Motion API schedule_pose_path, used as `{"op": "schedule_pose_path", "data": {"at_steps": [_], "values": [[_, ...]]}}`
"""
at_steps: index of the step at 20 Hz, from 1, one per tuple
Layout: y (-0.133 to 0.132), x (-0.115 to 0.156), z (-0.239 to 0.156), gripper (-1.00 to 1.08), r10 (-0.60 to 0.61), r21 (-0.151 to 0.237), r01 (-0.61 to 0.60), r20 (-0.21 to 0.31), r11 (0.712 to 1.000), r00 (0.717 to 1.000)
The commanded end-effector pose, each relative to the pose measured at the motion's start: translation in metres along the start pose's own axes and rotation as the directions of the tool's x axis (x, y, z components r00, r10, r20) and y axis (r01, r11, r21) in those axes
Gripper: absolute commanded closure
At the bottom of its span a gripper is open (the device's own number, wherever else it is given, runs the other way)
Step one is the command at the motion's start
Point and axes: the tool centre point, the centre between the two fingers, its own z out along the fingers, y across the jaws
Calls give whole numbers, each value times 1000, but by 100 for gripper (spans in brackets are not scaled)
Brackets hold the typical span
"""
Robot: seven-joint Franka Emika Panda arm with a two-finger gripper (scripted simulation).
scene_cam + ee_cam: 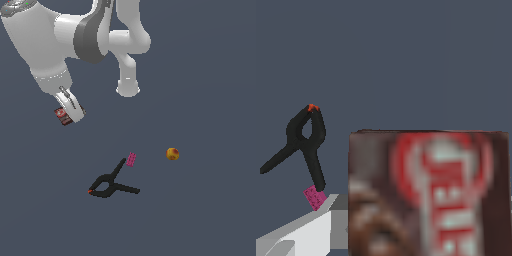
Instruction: Pick up a designated object from a clutter of objects.
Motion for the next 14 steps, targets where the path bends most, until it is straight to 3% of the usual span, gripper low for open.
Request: {"op": "schedule_pose_path", "data": {"at_steps": [1,14], "values": [[8,-4,-27,108,0,-2,0,0,1000,1000],[34,-17,-127,108,-1,-2,1,-1,1000,1000]]}}
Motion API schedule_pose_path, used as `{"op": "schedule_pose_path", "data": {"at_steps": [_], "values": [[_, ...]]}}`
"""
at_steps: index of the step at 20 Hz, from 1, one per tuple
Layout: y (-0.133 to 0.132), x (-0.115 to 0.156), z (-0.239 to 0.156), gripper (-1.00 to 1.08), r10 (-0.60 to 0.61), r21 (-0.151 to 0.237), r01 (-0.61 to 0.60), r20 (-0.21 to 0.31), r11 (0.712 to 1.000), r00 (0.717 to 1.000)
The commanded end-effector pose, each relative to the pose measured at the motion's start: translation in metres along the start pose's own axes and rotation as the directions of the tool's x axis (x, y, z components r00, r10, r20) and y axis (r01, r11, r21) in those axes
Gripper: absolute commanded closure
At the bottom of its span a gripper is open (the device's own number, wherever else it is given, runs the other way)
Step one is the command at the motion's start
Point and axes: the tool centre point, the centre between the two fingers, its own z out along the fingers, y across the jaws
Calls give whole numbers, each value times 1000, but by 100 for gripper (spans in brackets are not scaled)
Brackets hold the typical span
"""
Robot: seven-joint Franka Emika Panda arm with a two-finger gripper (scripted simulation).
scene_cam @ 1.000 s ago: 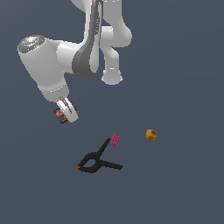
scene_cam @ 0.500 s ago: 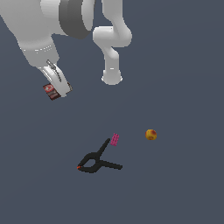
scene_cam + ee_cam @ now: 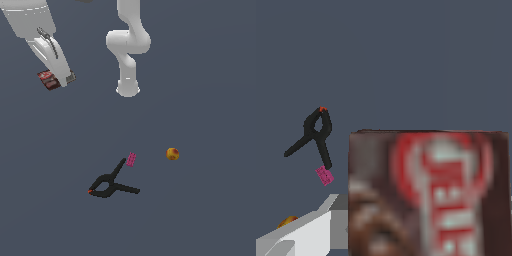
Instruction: Pick up a designated object from a clutter of objects.
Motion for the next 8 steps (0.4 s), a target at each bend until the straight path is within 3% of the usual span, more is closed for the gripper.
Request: {"op": "schedule_pose_path", "data": {"at_steps": [1,8], "values": [[3,-2,-12,108,-1,-1,1,1,1000,1000],[6,-2,-25,108,-1,-1,1,1,1000,1000]]}}
